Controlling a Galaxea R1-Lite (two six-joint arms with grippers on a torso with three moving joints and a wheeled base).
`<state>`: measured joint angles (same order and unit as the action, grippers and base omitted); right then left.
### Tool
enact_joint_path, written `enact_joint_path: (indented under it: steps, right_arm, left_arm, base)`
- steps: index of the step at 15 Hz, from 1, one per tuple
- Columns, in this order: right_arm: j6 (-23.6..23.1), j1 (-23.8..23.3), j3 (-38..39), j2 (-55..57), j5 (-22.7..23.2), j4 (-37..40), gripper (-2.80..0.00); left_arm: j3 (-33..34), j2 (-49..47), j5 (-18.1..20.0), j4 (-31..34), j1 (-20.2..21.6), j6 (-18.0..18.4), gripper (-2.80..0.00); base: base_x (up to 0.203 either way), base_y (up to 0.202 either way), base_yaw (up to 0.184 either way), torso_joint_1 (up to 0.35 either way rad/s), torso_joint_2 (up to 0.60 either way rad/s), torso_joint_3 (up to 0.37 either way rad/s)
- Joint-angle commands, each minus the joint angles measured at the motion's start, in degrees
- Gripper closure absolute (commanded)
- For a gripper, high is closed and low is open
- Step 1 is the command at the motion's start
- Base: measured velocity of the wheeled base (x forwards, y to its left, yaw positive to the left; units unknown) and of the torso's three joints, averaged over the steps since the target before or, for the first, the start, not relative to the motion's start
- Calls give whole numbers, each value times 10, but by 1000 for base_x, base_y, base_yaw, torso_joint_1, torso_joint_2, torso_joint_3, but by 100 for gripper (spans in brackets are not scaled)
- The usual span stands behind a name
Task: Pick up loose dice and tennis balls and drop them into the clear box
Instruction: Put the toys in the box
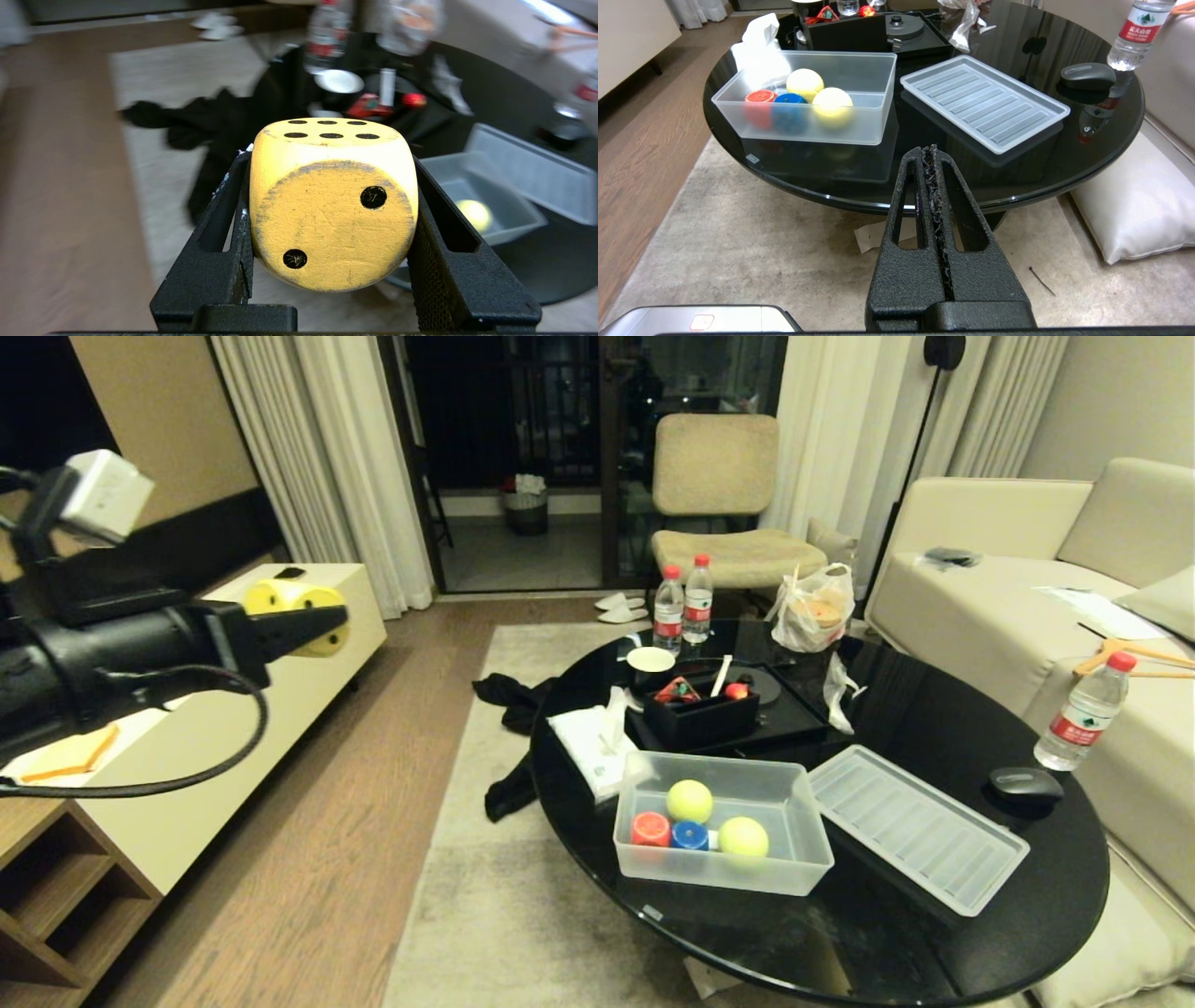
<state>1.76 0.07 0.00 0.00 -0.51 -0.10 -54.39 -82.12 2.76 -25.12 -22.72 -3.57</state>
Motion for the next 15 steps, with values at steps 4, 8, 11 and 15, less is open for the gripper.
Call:
enact_joint_path:
  steps: [4,8,11,15]
  right_arm:
    - [0,0,0,0,0,0,0]
    - [0,0,0,1,0,0,0]
    - [0,0,0,1,0,0,0]
    - [0,0,0,1,0,0,0]
  left_arm:
    - [-77,-214,-2,-73,-110,-2,0]
    - [-106,-325,-8,-161,-143,-4,0]
    - [-129,-396,-14,-199,-154,-4,0]
    - [-201,-491,-55,-240,-174,-4,0]
  base:
    - [0,0,0,0,0,0]
    - [0,0,0,0,0,0]
    - [0,0,0,0,0,0]
    - [0,0,0,0,0,0]
